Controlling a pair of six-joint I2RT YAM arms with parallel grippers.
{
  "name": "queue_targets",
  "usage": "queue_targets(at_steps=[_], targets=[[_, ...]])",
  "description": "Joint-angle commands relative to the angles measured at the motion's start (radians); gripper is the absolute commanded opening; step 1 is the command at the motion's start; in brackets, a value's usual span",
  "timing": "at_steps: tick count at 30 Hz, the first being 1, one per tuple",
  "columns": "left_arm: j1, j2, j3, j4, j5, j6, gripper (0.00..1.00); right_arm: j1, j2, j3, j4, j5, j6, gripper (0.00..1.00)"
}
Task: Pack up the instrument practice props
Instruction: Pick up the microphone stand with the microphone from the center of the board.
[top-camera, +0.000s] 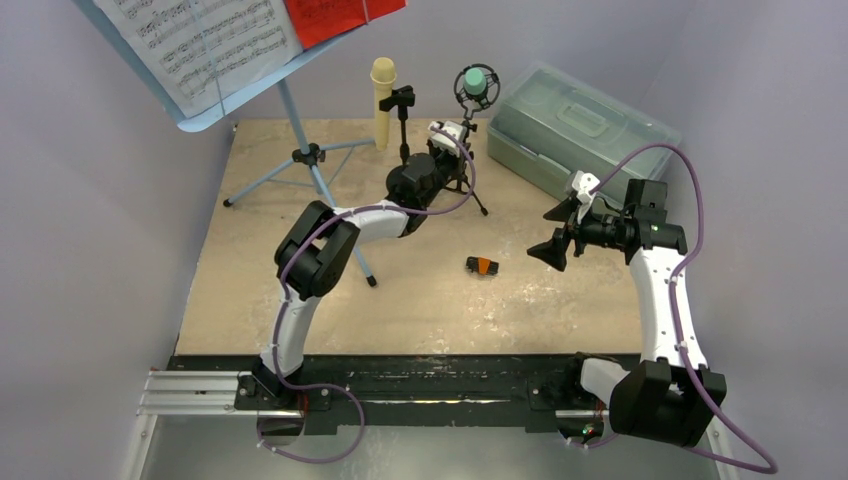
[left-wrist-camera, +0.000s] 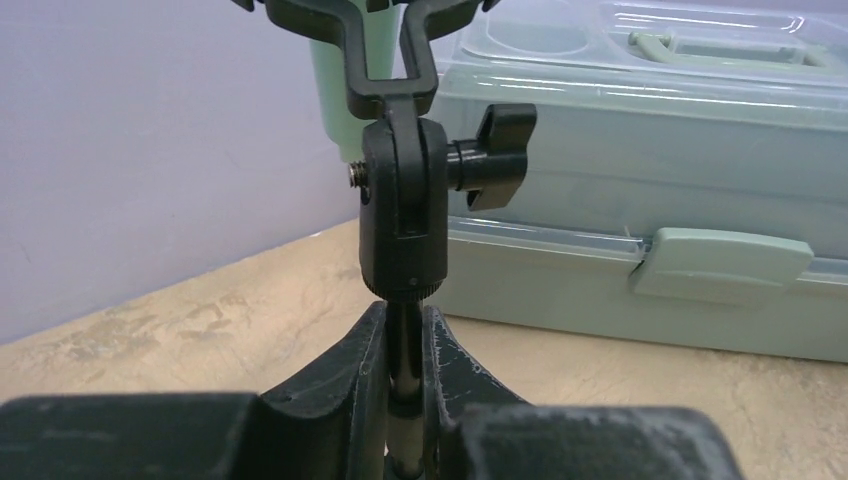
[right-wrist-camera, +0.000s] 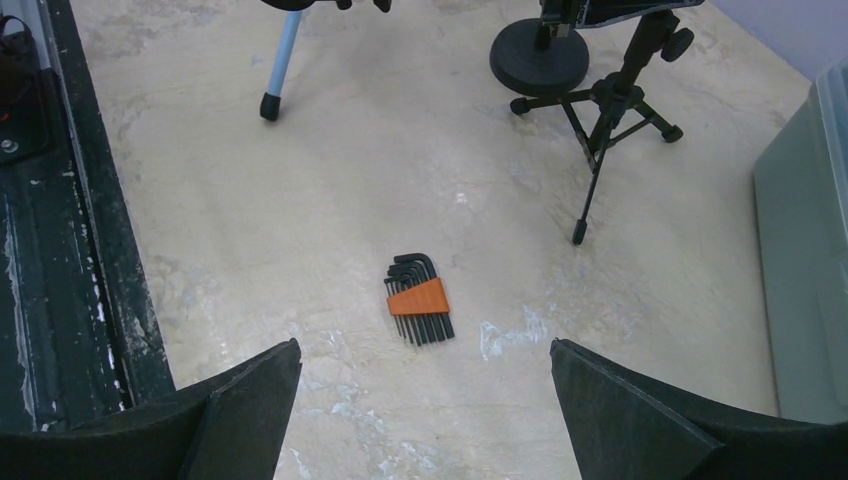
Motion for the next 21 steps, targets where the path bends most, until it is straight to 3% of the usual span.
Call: queue_targets(at_steps=[1,3,8,14,21], targets=[[0.003,0.01,0.043,0.078,0.005,0.046,0.06,0.003,-0.015,0.0,-0.011,-0.021,-0.025,0.99],[0.004,0.01,0.041,0.098,0.02,0.058,0.0,0.003,-0.015,-0.001,-0.011,-0.02,-0.026,0.99],[0.006,-0.053,-0.025,0.171,0.063,0.088,0.0,0.003,-0.015,-0.004,-0.012,-0.012,-0.031,0.99],[0.007,-0.25,-0.174,0.19,0.069,0.171,0.0,0.004,-0.014,-0.008,-0.014,-0.016,-0.032,0.99],[0.006,-0.462,-0.359,0.166,0.14,0.127,0.0,0.006,-0.011,-0.011,-0.014,-0.021,-0.034,0.99]])
